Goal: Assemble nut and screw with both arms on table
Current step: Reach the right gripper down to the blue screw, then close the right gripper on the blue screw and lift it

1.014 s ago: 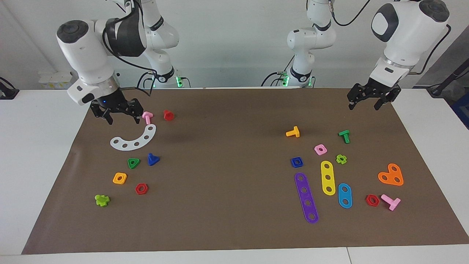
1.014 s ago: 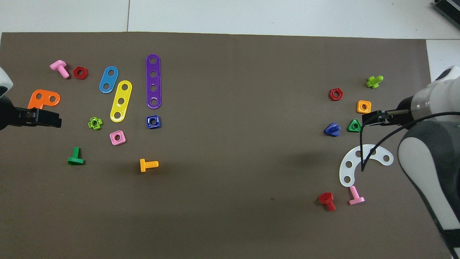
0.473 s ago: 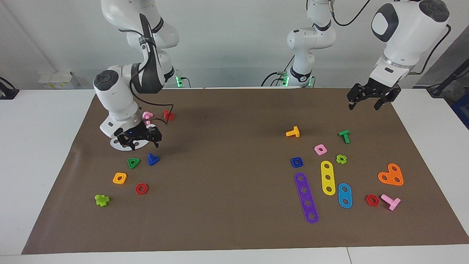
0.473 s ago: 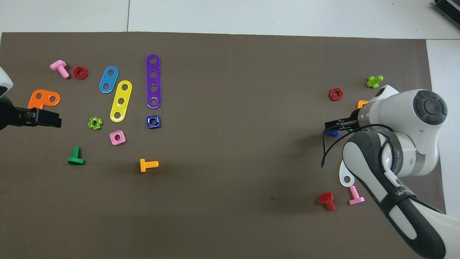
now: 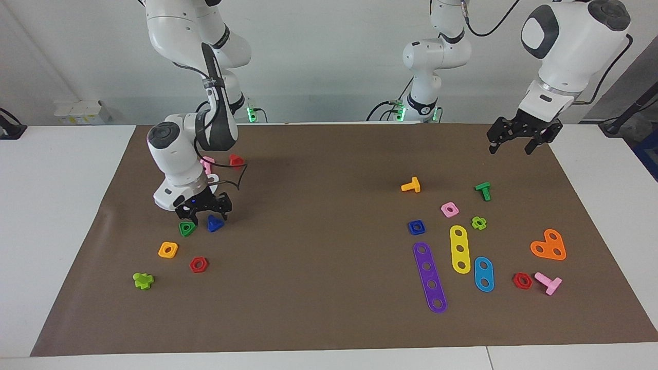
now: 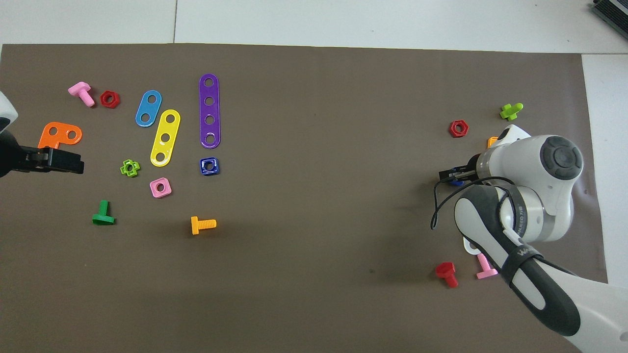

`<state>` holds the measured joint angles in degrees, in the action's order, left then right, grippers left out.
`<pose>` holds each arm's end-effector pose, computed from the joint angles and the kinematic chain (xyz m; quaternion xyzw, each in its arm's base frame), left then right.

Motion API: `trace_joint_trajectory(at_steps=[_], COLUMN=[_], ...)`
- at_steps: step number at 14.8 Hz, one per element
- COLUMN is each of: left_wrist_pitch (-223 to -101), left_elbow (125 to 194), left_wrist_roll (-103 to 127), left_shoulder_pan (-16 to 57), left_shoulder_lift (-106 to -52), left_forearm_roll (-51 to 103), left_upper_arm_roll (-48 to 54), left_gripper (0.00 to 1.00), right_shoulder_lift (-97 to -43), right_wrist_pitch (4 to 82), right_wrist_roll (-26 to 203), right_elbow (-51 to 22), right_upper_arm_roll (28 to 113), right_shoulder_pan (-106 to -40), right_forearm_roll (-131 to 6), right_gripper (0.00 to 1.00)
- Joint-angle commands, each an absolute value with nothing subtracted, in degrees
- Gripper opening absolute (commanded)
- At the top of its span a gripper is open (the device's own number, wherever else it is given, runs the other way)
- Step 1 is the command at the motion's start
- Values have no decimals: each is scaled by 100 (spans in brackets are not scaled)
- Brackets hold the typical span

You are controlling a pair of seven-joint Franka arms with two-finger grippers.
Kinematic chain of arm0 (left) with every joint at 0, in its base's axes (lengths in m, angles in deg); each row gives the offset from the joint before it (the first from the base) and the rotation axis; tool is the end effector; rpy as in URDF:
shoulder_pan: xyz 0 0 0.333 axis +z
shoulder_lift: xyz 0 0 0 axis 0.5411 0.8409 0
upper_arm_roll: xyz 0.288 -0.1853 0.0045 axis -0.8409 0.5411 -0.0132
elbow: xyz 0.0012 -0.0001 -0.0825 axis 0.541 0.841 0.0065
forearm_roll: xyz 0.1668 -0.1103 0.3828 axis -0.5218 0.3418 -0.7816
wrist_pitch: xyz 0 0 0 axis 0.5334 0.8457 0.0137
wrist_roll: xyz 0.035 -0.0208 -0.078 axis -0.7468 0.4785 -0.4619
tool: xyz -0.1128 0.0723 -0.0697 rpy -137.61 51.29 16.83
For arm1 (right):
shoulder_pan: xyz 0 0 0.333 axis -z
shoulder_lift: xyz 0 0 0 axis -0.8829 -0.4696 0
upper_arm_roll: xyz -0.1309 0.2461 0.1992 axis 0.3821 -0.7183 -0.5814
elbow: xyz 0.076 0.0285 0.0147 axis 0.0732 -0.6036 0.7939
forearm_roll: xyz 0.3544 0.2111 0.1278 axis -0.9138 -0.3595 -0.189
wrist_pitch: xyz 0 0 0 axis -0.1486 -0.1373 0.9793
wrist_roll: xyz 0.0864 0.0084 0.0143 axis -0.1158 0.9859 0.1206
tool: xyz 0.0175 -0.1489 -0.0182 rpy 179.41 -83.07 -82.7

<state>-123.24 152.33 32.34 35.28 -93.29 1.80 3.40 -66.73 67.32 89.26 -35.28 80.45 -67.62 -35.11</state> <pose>0.5817 -0.0085 0.5576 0.9988 -0.0452 0.0151 0.0075 0.6057 0.0281 0.2573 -0.9959 -0.0777 -0.0453 0.0106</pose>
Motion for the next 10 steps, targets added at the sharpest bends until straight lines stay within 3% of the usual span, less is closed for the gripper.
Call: trace_joint_trajectory(at_steps=[1,5,10], left_wrist_pitch=[-12357,-12357,-12357], left_elbow=[15393,15393,15393], left_wrist_roll=[3233,3233,3233], left_shoulder_pan=[3601,3601,3601], left_shoulder_lift=[-9496,-9496,-9496], left_forearm_roll=[136,136,136], left_upper_arm_roll=[389,389,389], left_gripper=[100,100,100], right_shoulder_lift=[-6614,-6614,-6623], right_wrist_pitch=[6848,6848,6857], right_wrist_roll=[9203,9203,9185], right_elbow=[-3633,-3633,-3633], right_upper_arm_roll=[8035,8035,8035], right_shoulder_pan=[-6718,-6709,-6709], right_forearm_roll=[-3677,-3677,-3677], right_gripper=[52,37,34])
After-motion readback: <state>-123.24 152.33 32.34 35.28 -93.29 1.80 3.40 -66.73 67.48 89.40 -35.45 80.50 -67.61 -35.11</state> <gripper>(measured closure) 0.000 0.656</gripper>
